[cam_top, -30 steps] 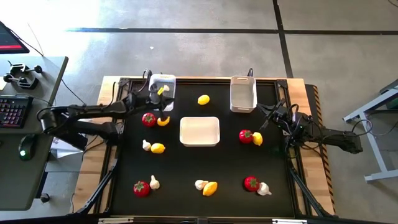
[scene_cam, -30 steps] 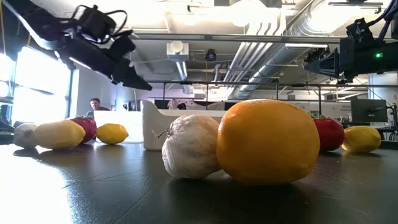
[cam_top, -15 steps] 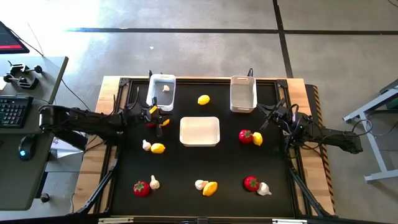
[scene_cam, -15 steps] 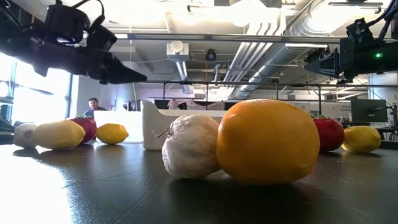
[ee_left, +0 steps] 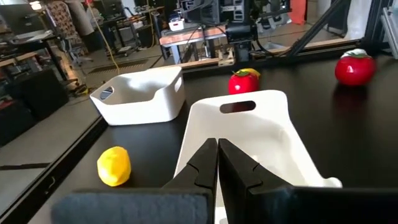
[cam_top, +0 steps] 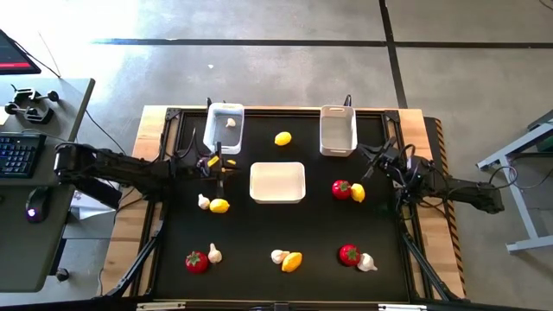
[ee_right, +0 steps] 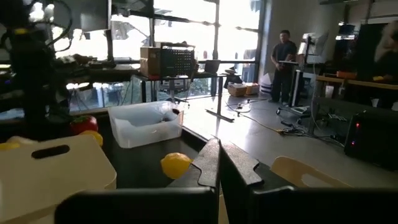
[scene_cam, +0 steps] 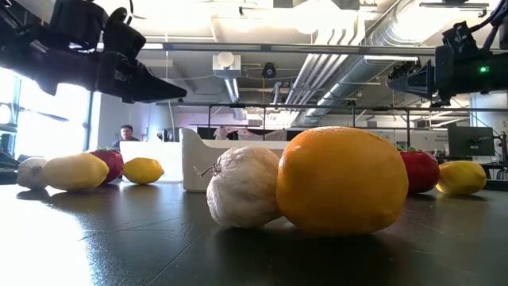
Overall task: Sort produce into baskets
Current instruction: Put the red tomato into the gray bin
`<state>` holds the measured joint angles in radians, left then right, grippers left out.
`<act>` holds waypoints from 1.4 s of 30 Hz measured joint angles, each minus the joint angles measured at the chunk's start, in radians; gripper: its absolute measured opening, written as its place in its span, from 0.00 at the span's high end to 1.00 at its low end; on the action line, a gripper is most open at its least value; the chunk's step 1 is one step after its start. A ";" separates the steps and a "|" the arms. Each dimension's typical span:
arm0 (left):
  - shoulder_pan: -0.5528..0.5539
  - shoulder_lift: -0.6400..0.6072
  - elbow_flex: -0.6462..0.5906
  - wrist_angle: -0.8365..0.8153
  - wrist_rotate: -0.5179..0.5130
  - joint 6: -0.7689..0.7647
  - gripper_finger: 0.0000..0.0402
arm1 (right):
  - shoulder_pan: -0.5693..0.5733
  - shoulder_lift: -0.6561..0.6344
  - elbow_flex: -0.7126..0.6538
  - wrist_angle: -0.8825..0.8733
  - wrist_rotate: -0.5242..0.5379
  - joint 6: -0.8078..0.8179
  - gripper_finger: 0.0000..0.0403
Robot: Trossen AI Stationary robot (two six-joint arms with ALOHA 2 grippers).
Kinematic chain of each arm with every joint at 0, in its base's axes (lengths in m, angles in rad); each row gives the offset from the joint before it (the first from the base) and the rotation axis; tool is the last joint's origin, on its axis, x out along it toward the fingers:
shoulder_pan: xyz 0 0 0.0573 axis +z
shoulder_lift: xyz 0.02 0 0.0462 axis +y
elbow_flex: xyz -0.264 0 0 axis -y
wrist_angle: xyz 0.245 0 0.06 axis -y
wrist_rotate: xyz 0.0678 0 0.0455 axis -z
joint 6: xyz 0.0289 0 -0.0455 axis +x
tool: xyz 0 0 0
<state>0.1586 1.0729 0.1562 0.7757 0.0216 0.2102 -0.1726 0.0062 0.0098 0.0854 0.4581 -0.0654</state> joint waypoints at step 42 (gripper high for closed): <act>-0.041 0.000 0.000 -0.026 0.000 0.076 1.00 | 0.280 1.076 0.751 -0.924 -0.231 0.792 0.20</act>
<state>0.1173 1.0733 0.1562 0.7496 0.0216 0.2859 0.1074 1.0823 0.7607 -0.8387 0.2268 0.7264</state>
